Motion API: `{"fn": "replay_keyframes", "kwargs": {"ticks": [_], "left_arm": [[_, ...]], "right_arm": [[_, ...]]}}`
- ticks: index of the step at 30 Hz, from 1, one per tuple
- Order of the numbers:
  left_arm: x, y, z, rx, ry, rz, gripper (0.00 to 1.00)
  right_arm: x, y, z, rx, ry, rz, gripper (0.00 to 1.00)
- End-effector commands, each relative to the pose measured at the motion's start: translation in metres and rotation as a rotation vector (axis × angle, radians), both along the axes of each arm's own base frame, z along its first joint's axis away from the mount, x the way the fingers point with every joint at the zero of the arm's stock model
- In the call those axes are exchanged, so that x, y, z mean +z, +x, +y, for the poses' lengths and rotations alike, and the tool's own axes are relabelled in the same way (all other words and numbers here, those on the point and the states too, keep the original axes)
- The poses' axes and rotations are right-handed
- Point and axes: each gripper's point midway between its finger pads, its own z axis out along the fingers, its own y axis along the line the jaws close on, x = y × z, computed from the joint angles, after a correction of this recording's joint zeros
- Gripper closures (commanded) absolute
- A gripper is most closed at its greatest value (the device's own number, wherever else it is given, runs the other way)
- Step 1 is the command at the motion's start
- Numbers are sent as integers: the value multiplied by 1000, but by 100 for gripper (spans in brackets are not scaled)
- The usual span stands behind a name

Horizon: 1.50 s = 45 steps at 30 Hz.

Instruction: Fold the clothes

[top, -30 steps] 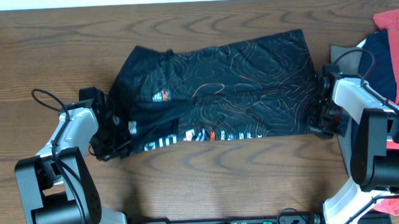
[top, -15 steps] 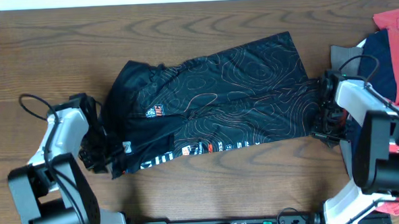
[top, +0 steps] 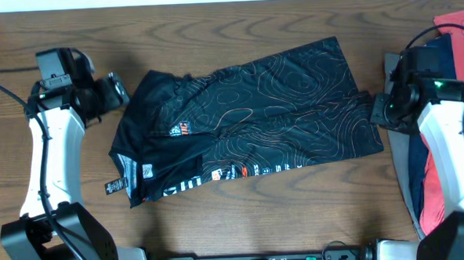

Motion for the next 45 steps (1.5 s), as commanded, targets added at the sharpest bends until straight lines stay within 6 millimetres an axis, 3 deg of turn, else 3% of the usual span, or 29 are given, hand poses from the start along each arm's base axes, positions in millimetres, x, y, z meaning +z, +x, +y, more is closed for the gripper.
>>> {"fn": "replay_keyframes", "kwargs": {"ticks": [1,5,12,18,23,24,25,27,28,32,37,41,45], "left_arm": [[-7,27,-14,-115,-50,-75,12],[-33,54,-25,-163,-82,-105,12],[-92,84,-49,-226,-85,-95,12],[-117,98,-66,-263,-77,-116,13],[-134,96,-74,-278,-83,-84,34],[-136,96,-74,-275,-80,-81,43],[-136,96,-72,-271,-74,-80,57],[-134,98,-71,-269,-69,-89,87],[-133,98,-71,-269,-68,-91,94],[-120,101,-71,-267,-66,-117,94],[-75,102,-75,-274,-74,-189,94],[-39,91,-83,-291,-108,-216,94],[-16,77,-87,-295,-122,-213,94]], "right_arm": [[10,5,17,90,57,-38,47],[10,3,18,90,61,-31,47],[10,2,20,92,73,-27,47],[9,1,20,93,75,-23,47],[9,1,20,93,75,-23,46],[9,1,20,93,75,-23,46],[9,1,20,94,75,-23,46],[9,1,20,94,75,-23,46],[9,1,20,94,75,-23,46],[10,3,20,94,74,-30,49],[6,5,20,118,69,-23,54],[-6,2,20,124,78,47,54],[-10,21,22,141,83,92,52]]}}
